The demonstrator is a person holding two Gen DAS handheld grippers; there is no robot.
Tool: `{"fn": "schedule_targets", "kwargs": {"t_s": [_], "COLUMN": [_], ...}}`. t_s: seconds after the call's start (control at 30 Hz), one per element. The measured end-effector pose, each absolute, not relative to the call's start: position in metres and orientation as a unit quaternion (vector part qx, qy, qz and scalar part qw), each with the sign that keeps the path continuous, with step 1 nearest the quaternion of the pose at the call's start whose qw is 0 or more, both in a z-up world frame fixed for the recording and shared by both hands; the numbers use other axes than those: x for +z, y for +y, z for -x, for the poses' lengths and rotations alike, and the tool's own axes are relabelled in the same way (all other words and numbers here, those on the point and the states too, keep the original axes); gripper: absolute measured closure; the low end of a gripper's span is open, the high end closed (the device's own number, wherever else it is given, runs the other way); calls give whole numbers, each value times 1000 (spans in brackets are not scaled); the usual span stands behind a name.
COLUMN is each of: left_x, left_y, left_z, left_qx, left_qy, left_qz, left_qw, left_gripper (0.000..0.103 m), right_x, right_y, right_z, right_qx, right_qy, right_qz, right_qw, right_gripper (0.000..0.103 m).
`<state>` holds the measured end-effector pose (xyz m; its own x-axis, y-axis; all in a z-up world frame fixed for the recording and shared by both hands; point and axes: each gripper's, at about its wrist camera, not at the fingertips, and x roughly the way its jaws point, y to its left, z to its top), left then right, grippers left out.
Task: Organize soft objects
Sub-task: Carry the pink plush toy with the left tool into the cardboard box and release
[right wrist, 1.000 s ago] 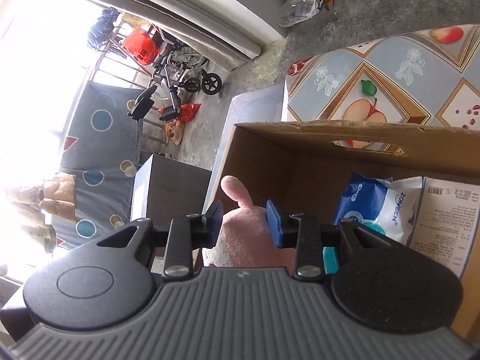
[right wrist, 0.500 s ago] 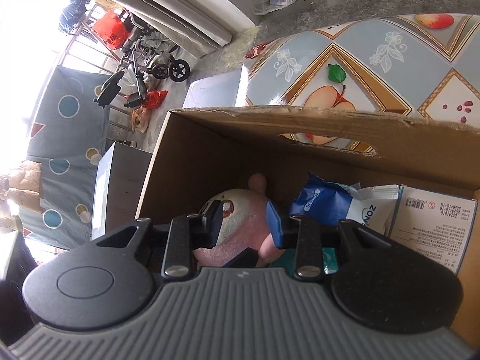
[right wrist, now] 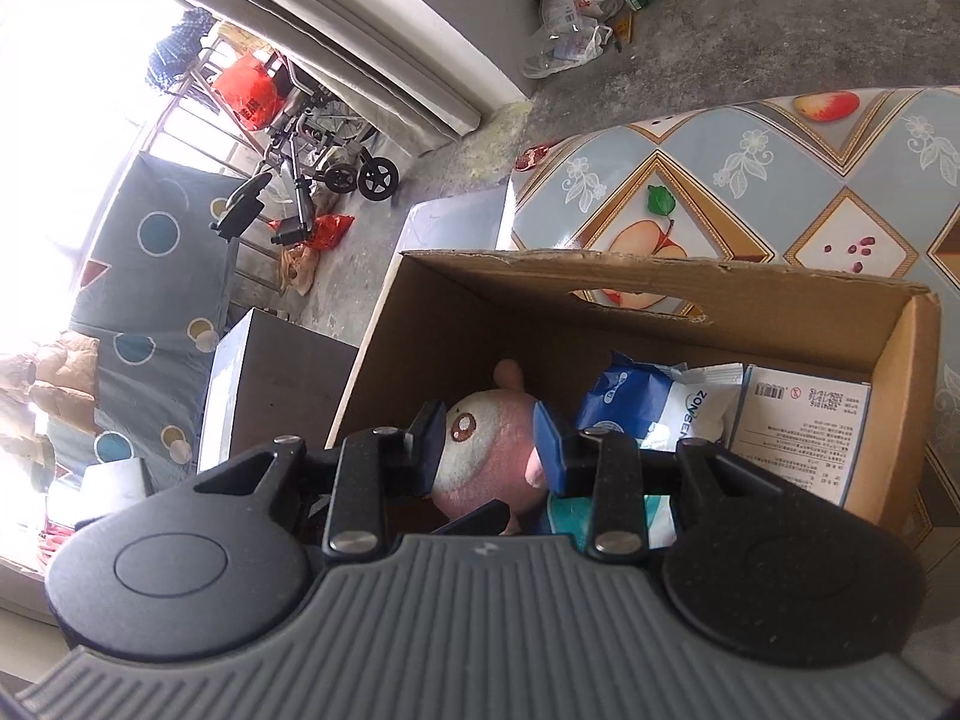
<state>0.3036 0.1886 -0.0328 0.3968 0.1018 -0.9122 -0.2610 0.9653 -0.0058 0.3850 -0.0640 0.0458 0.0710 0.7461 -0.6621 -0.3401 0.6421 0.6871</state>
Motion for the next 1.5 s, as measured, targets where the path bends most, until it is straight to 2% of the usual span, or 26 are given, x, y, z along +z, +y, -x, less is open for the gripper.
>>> {"fn": "schedule_targets", "kwargs": {"t_s": [0.3, 0.53, 0.73, 1.03, 1.1, 1.23, 1.33, 1.47, 1.5], "left_x": [-45, -45, -36, 19, 32, 52, 59, 62, 63], "left_y": [176, 174, 185, 217, 219, 228, 238, 252, 256], "left_z": [-304, -311, -312, -269, -253, -221, -199, -180, -176], "left_qx": [121, 116, 108, 107, 105, 112, 123, 136, 139], "left_qy": [523, 513, 512, 480, 470, 448, 433, 425, 423], "left_qz": [-2, -15, 31, 112, 117, 125, 132, 137, 138], "left_qw": [843, 851, 852, 863, 869, 878, 883, 884, 884], "left_gripper": [36, 34, 31, 27, 27, 24, 24, 24, 24], "right_x": [46, 41, 42, 63, 66, 67, 61, 41, 34], "right_y": [-82, -84, -87, -83, -74, -42, -15, 24, 32], "right_z": [-374, -373, -371, -365, -362, -358, -361, -373, -376], "right_qx": [380, 379, 376, 382, 389, 411, 421, 432, 437], "right_qy": [567, 570, 573, 560, 559, 559, 561, 564, 566], "right_qz": [-178, -181, -180, -169, -158, -123, -94, -51, -44], "right_qw": [709, 706, 706, 716, 715, 709, 707, 702, 698], "right_gripper": [71, 71, 71, 67, 62, 59, 49, 22, 19]}}
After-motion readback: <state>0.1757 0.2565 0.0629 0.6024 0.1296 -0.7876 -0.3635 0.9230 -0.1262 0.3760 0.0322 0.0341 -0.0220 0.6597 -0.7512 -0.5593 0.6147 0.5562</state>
